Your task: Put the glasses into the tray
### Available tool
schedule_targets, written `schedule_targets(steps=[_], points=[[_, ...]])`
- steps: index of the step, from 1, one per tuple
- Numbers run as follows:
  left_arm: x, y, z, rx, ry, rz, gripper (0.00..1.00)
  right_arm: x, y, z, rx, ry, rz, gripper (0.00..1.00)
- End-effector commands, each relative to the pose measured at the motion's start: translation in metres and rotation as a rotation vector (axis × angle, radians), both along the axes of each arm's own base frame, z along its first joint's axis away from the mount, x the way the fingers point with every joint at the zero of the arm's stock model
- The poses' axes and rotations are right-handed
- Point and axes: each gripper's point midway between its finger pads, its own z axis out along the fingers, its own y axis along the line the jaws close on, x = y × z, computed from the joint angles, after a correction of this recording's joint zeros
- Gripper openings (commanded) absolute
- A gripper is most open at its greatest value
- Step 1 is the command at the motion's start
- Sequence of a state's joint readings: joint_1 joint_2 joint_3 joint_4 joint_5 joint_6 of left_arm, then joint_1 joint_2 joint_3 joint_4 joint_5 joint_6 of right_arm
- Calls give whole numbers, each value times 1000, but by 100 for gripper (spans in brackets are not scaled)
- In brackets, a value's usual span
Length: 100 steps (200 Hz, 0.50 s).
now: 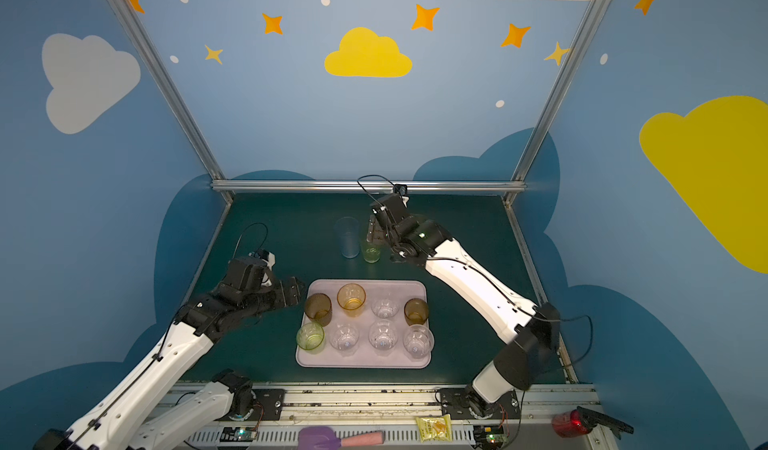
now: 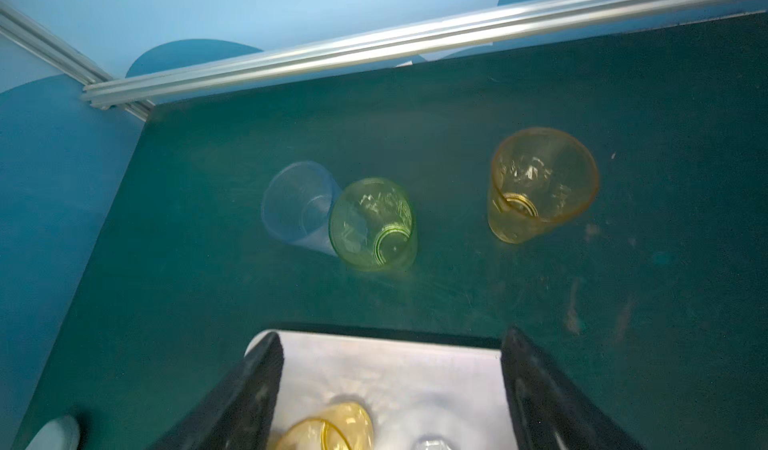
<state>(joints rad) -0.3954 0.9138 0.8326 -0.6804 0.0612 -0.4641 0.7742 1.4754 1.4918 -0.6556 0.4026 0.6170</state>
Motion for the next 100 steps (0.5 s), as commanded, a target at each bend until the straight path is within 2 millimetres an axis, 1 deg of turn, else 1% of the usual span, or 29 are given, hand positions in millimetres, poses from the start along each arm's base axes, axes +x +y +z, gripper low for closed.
schedule_targets(steps=[1, 6, 32, 47, 77, 100], points=[[18, -17, 24, -60, -47, -36, 100, -10, -26, 11, 87, -54, -24, 82], [21, -19, 25, -70, -40, -30, 100, -13, -30, 7, 106, -49, -18, 82], [36, -34, 31, -138, -32, -19, 100, -28, -51, 3, 197, -32, 20, 82], [45, -40, 32, -172, -40, -10, 100, -37, -61, -5, 236, 5, 43, 82], [63, -50, 27, -176, -20, -1, 100, -54, -74, -18, 321, 66, 95, 82], [79, -57, 29, -165, -4, -7, 100, -67, -77, -24, 381, 93, 140, 82]])
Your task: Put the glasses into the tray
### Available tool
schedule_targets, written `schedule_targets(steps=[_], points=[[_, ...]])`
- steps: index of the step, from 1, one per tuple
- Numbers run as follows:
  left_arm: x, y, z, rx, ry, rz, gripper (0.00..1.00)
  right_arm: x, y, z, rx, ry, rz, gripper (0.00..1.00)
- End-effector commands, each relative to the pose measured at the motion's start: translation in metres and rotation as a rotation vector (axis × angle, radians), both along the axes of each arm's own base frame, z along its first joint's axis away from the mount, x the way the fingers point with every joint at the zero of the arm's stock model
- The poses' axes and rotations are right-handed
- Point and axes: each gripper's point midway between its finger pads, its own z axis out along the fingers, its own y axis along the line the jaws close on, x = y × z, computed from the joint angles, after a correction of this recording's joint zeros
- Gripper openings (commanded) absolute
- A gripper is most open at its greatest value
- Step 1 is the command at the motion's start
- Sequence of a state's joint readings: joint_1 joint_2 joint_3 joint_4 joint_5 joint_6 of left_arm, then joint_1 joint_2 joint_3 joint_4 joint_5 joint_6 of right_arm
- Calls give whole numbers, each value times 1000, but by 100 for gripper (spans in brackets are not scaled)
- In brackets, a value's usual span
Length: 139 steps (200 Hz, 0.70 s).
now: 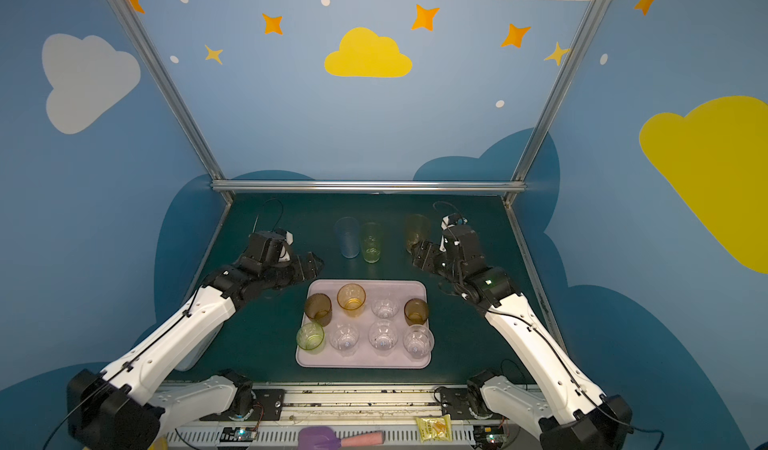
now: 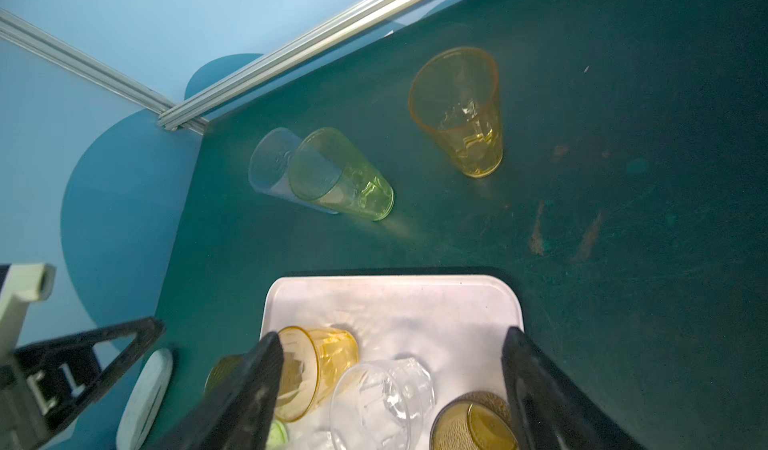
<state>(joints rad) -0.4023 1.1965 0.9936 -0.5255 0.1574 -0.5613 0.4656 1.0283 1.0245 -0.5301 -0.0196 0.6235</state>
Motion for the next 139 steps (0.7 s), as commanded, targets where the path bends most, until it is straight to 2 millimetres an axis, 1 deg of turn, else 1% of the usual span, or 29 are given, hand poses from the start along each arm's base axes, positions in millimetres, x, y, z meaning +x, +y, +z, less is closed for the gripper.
schedule_targets(steps=[1, 21, 34, 60, 80, 107, 139], points=[[20, -12, 16, -28, -31, -5, 100, -18, 13, 5, 110, 9, 120, 82], [35, -14, 18, -8, -39, 6, 100, -28, 10, -2, 141, 20, 132, 82], [45, -14, 16, 12, -34, 22, 100, -32, 7, -7, 153, 23, 131, 82], [62, -15, 16, 43, -22, 31, 100, -42, 2, -12, 180, 22, 128, 82], [70, -17, 17, 67, -13, 17, 100, -48, -2, -14, 192, 12, 131, 82], [81, -12, 18, 111, -9, 34, 98, -53, -4, -20, 202, 7, 137, 82], [93, -11, 23, 118, -13, 38, 93, -53, -3, -28, 212, 19, 148, 82]])
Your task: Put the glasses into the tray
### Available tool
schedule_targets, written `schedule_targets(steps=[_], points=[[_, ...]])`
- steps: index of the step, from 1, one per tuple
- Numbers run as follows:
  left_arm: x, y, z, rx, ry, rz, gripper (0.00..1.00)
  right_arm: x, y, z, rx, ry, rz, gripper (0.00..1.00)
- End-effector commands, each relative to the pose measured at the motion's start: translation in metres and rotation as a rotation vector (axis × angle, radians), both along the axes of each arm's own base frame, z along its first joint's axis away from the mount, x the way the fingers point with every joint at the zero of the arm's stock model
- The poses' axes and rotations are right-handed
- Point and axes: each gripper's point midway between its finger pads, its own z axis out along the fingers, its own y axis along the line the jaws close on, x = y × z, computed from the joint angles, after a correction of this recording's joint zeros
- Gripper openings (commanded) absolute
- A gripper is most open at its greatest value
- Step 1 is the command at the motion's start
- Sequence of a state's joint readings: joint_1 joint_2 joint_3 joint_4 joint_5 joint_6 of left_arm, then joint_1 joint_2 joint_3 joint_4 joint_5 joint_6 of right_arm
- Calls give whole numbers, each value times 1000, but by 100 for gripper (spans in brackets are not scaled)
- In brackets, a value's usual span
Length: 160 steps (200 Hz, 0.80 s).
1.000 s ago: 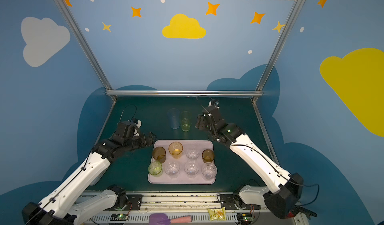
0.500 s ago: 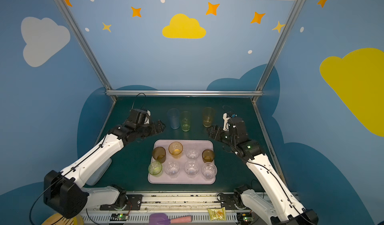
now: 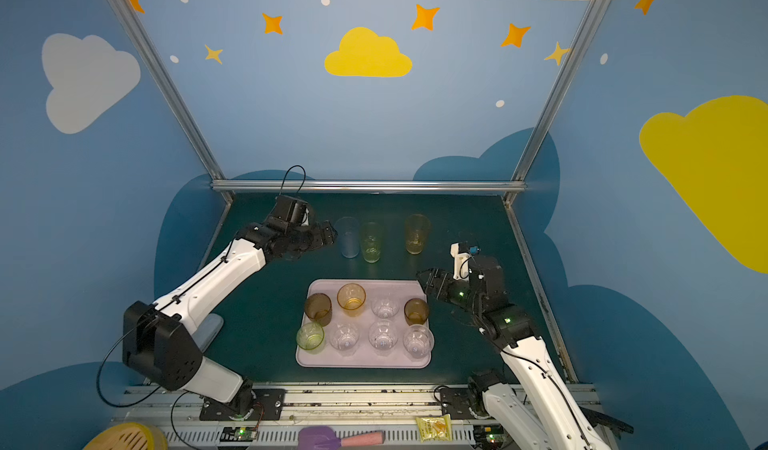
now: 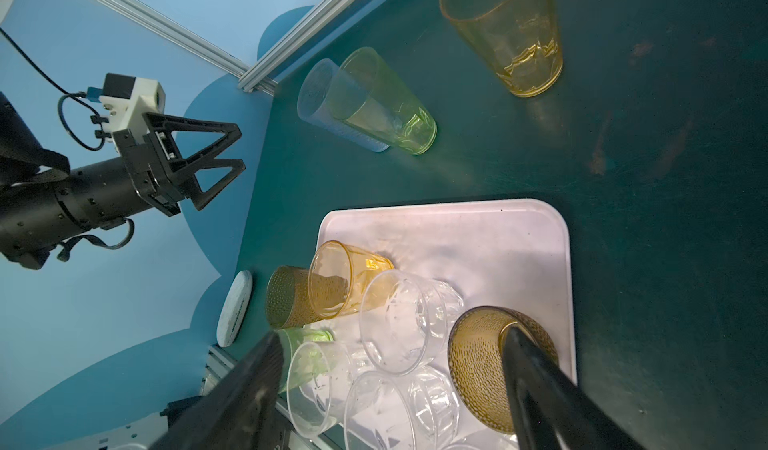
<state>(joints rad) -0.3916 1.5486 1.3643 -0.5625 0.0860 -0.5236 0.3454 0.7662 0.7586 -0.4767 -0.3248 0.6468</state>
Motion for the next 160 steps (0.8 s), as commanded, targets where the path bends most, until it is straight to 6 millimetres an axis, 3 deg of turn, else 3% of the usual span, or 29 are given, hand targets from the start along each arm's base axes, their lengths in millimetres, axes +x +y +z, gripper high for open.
schedule_targets(steps=[1, 26, 61, 121, 127, 160], points=[[6, 7, 3, 40, 5, 5, 93, 0, 4, -1, 22, -16, 26, 82], [16, 3, 5, 45, 16, -8, 85, 3, 7, -4, 42, -20, 40, 82], [26, -1, -2, 71, 42, -16, 60, 6, 11, -10, 52, -9, 54, 82], [47, -5, -21, 110, 83, -12, 49, 8, 11, -13, 54, -14, 53, 82], [49, -6, -23, 112, 88, -12, 48, 5, 10, -25, 47, 10, 54, 82], [62, -10, -30, 130, 125, -9, 46, 4, 9, -28, 47, 15, 53, 82]])
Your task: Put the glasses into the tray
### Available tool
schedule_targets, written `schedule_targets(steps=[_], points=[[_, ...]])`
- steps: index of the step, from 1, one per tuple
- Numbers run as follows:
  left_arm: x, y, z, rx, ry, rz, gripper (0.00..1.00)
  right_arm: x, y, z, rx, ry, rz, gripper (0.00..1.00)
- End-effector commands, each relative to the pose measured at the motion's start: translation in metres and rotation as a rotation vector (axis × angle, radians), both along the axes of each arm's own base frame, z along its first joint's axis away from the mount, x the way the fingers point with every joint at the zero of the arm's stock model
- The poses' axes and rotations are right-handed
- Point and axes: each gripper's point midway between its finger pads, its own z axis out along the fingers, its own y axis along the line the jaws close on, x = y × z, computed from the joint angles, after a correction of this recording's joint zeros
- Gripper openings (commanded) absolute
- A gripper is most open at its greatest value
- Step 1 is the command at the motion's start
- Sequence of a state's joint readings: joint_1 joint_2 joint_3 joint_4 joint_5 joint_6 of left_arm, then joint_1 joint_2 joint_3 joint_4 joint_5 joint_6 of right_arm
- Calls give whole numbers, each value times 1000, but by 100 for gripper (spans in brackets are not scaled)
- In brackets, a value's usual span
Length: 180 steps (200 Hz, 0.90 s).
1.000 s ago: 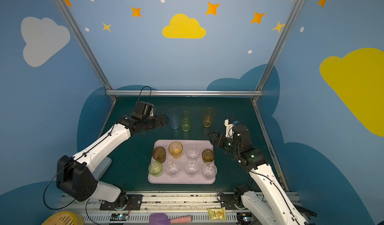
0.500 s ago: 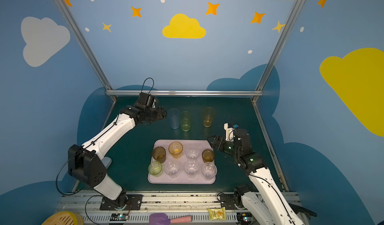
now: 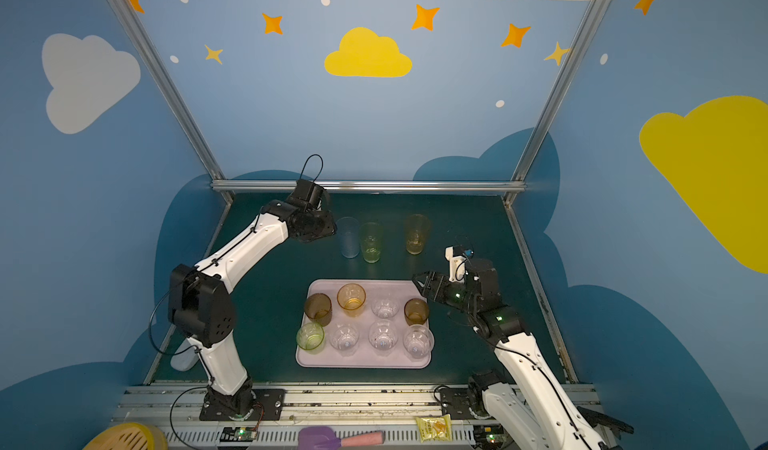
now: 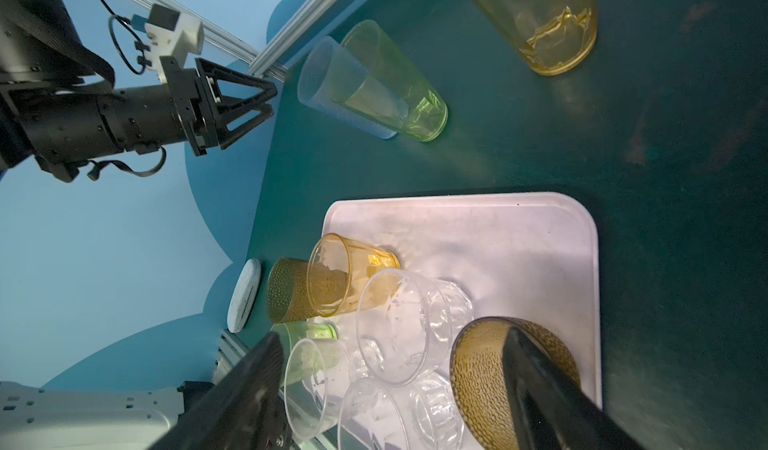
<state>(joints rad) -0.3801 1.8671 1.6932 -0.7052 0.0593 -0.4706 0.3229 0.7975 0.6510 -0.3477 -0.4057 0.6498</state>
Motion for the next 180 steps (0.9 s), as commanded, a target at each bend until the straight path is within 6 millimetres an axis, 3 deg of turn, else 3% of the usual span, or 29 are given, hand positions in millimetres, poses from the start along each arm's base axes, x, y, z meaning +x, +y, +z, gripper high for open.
schedule_targets(steps=[1, 51, 180], points=[[5, 3, -1, 33, 25, 3, 45, -1, 1, -1, 7, -11, 9, 82], [20, 1, -9, 68, 52, 3, 41, -3, -1, -7, 6, 4, 7, 82], [33, -5, -30, 106, 102, -12, 22, -5, -5, -18, 2, 33, -7, 82]])
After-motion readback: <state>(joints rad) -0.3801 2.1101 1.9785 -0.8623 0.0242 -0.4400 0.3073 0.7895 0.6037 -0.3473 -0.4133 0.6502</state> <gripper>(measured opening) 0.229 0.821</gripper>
